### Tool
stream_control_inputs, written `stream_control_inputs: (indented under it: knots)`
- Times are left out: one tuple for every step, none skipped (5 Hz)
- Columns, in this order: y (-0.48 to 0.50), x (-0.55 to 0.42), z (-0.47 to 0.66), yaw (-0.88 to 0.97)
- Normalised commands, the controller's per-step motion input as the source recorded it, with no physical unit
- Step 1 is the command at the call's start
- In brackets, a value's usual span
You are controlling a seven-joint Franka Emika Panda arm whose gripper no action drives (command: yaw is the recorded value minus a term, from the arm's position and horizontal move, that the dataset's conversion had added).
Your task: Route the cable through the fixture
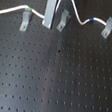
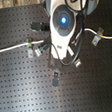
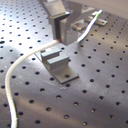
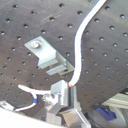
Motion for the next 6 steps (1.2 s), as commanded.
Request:
stream_control_inputs:
  knots:
    - [0.018, -0.233, 0.22, -0.07]
    - [0.014, -0.039, 0.08, 0.00]
    - [0.056, -0.139, 0.26, 0.00]
    - [0.151, -0.144, 0.33, 0.01]
    - [0.175, -0.097, 0.26, 0.07]
    - [0.207, -0.066, 0.17, 0.09]
